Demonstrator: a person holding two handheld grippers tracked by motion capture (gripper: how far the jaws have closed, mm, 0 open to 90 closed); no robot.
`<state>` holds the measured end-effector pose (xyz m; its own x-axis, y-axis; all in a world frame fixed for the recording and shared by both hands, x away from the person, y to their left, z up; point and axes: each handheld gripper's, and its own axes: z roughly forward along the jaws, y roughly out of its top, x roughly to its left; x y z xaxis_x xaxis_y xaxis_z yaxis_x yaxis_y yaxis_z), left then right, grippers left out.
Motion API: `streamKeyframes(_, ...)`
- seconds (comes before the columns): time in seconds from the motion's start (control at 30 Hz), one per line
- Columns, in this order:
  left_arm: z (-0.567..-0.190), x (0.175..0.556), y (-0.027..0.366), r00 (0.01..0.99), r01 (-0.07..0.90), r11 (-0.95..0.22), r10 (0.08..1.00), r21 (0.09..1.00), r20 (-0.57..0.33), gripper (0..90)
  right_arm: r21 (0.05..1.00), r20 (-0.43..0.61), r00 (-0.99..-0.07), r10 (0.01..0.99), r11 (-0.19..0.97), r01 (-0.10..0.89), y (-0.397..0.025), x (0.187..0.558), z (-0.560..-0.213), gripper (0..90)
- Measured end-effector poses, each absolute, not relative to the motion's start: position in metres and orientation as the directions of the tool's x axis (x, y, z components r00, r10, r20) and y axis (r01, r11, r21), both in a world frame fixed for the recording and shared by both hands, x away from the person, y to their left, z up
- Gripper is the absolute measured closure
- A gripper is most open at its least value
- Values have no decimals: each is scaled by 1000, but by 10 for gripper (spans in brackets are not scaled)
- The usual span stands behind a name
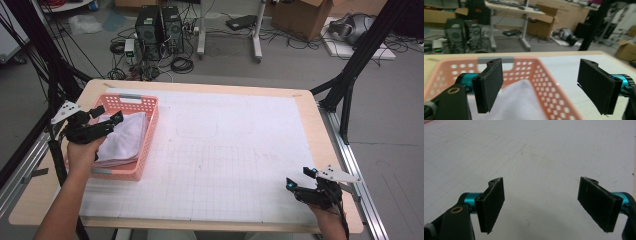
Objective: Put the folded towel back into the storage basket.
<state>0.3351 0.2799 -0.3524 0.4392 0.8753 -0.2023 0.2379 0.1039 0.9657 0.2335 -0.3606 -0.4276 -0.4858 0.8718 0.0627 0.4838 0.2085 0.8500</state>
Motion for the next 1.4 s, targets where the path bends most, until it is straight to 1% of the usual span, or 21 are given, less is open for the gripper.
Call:
streamKeyframes(0.2, -351, 315, 250, 532, 213, 70, 828, 975, -176, 218, 857, 53, -493, 868, 214, 470, -359, 234, -427, 205)
streamKeyframes(0.3, -353, 303, 228, 588, 199, 47, 793, 979, -157, 219, 862, 54, -498, 866, 211, 460, -359, 234, -427, 205)
streamKeyframes(0.37, -355, 296, 214, 618, 181, 17, 776, 983, -127, 220, 867, 50, -501, 864, 212, 452, -359, 233, -426, 205)
streamKeyframes(0.47, -360, 289, 193, 656, 185, -24, 747, 982, -105, 220, 871, 50, -500, 865, 207, 446, -360, 232, -425, 205)
streamKeyframes(0.53, -364, 285, 182, 675, 185, -26, 730, 982, -107, 224, 873, 50, -500, 864, 205, 442, -361, 232, -425, 205)
streamKeyframes(0.67, -374, 279, 160, 695, 188, -29, 710, 982, -112, 224, 873, 55, -499, 865, 201, 444, -363, 233, -426, 205)
streamKeyframes(0.7, -374, 279, 160, 695, 188, -29, 710, 982, -112, 227, 873, 54, -499, 865, 202, 443, -363, 234, -426, 205)
streamKeyframes(0.83, -387, 274, 136, 713, 210, -46, 691, 977, -121, 237, 876, 48, -506, 861, 207, 436, -362, 235, -426, 205)
streamKeyframes(1.03, -395, 271, 122, 731, 214, -52, 671, 975, -124, 236, 875, 50, -504, 862, 206, 439, -360, 235, -425, 205)
streamKeyframes(1.4, -427, 265, 105, 755, 262, -113, 643, 958, -131, 246, 875, 36, -496, 867, 213, 434, -359, 230, -423, 205)
